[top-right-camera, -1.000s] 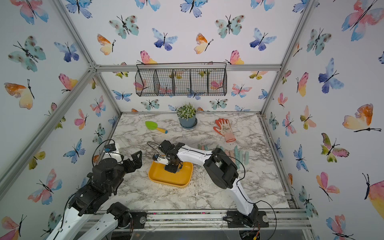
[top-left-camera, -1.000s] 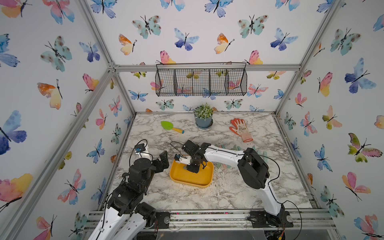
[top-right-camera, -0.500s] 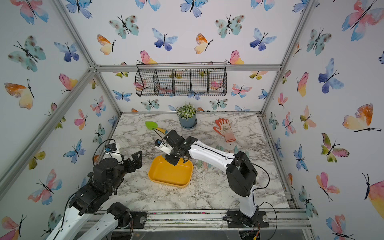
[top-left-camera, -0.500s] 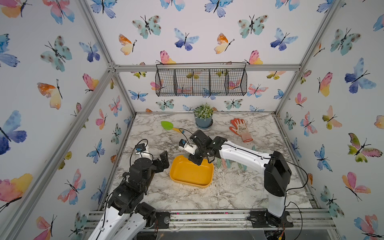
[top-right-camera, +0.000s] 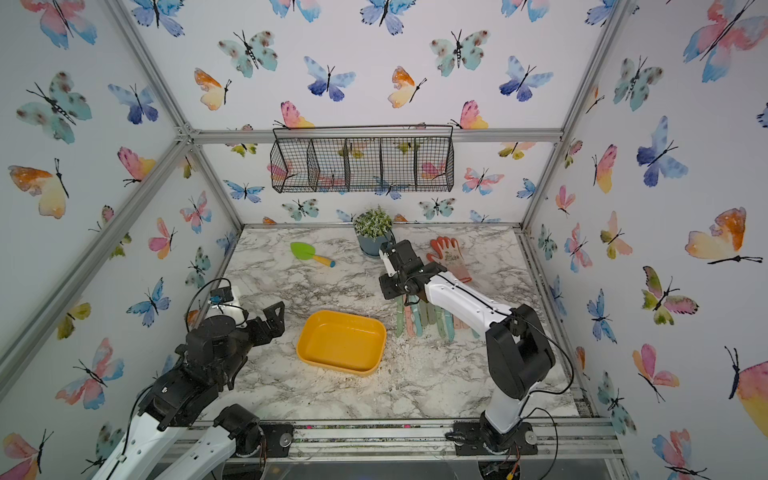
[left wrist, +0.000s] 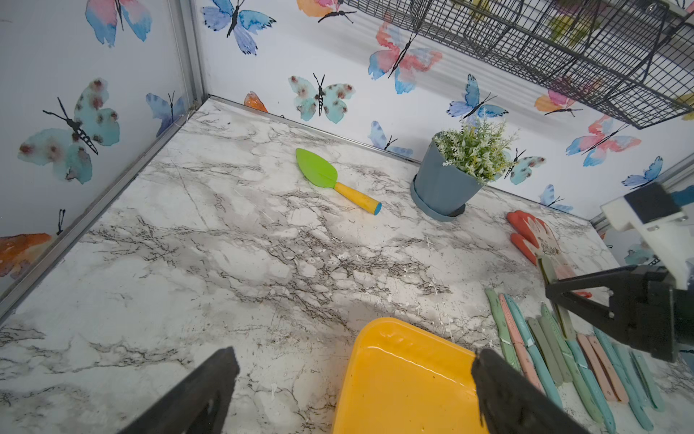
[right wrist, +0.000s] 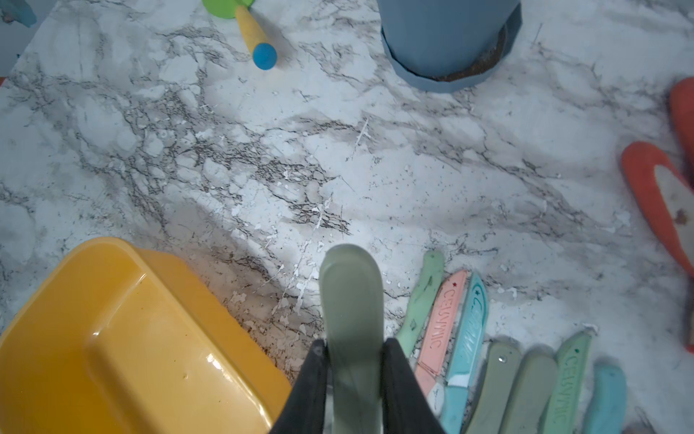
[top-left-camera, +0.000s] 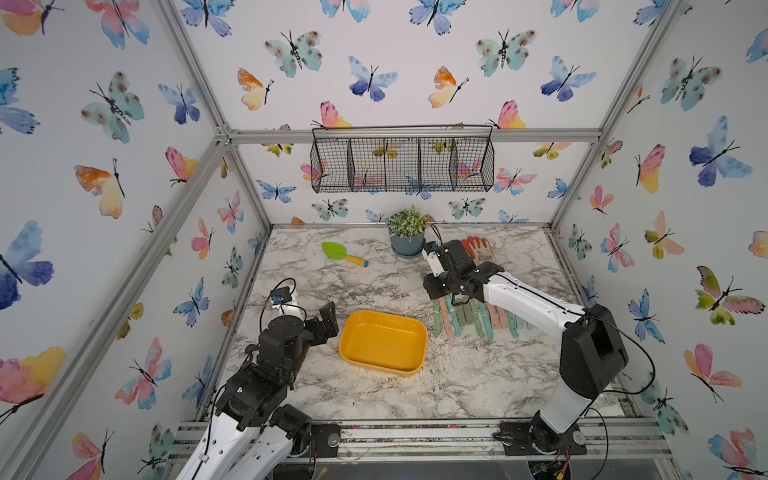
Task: Take the fruit knife out of the storage box
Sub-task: Pick up the fruit knife from the storage box, then place the fruit knife at the center of the board.
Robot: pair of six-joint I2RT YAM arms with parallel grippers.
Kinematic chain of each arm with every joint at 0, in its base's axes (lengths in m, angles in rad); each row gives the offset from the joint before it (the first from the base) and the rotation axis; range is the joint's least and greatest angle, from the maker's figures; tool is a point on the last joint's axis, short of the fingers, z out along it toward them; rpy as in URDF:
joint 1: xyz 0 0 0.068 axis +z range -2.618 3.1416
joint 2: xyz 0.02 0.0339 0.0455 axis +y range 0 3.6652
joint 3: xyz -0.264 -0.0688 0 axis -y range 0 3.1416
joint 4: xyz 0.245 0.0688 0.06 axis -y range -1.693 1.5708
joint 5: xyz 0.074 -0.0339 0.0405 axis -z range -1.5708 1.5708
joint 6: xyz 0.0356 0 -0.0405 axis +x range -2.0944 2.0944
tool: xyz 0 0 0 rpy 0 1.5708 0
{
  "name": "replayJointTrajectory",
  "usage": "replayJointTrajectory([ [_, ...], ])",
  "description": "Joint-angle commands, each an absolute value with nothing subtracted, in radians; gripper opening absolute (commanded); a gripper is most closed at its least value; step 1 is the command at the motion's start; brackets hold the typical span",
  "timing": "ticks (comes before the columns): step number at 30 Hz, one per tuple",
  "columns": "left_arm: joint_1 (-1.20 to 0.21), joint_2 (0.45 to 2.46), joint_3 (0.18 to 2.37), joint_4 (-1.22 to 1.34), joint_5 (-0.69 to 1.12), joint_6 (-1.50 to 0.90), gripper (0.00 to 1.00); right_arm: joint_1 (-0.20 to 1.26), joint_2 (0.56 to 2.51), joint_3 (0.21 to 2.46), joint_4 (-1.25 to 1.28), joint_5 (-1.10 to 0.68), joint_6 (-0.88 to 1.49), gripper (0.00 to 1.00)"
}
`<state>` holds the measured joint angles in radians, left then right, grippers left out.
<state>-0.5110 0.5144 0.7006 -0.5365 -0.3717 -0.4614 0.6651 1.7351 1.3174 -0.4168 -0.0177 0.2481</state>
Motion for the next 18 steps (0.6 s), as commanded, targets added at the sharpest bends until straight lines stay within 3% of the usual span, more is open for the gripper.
replayJointTrajectory([
  [1, -0.513, 0.512, 0.693, -0.535, -0.364, -0.462, 0.98, 0.658, 1.779, 1.283, -0.367, -0.038, 0.335, 0.2],
  [18, -0.512, 0.526, 0.693, -0.534, -0.357, -0.462, 0.98, 0.657, 1.938, 1.258, -0.367, -0.056, 0.368, 0.2],
])
